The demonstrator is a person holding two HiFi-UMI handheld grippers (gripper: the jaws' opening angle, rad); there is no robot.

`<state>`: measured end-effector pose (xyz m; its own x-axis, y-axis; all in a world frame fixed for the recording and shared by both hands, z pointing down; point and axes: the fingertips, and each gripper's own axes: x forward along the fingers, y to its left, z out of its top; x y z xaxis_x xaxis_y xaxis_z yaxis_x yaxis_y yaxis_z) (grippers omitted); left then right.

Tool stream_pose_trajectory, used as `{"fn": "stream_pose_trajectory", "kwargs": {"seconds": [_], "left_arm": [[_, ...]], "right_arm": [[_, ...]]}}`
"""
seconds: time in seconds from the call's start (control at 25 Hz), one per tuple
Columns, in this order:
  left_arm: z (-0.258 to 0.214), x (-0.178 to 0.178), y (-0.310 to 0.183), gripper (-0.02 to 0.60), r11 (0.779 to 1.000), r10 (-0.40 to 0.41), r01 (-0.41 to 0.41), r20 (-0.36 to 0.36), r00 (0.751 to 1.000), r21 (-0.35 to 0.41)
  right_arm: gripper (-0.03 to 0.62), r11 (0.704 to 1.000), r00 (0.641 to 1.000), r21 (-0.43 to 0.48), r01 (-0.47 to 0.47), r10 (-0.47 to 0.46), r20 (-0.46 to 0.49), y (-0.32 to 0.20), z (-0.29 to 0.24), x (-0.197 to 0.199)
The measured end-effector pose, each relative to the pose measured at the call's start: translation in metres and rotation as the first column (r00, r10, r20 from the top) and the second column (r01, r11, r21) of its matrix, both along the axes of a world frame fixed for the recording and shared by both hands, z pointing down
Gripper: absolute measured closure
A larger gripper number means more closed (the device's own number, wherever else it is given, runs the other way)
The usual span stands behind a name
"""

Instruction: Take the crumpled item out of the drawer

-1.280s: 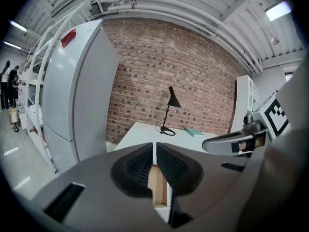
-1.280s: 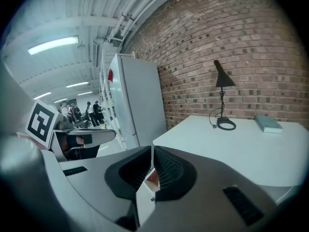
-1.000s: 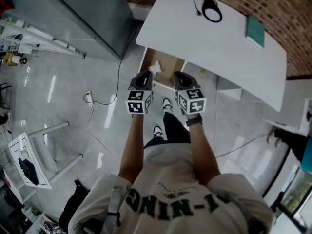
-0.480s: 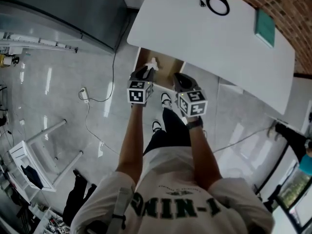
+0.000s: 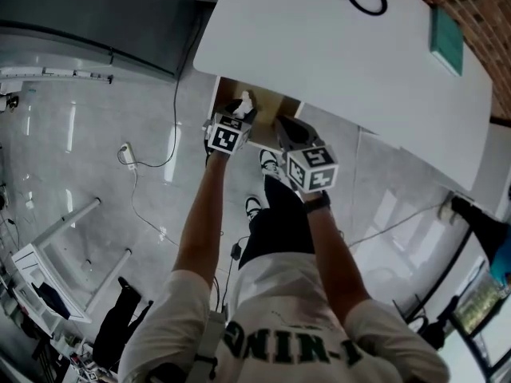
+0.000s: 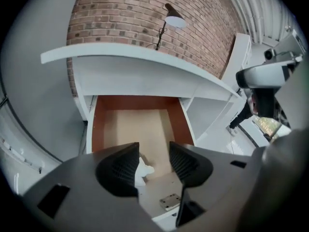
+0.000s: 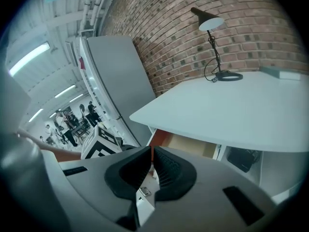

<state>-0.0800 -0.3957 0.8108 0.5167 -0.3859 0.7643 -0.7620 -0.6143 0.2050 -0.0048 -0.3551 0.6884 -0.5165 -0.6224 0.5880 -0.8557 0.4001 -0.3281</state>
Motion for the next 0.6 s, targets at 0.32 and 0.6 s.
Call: {"fn": "stream_pose_trajectory", "kwargs": {"seconds": [0.32, 0.6], "left_arm": [[0.082, 0.010, 0.001, 0.388, 0.974, 0.219, -0.212, 0.110, 0.969, -0.079], [0.125, 0.012, 0.003, 0.363, 0.915, 0.400, -0.378, 0.211, 0.892, -0.138]], "right_arm": [[0.589, 1.000, 1.000, -0.006, -0.016, 0.016, -0.012, 0.005, 0.026, 0.017], [0.589, 0.999, 0.999, -0.005, -0.040, 0.040, 0.004, 0.013, 0.035, 0.030]]}}
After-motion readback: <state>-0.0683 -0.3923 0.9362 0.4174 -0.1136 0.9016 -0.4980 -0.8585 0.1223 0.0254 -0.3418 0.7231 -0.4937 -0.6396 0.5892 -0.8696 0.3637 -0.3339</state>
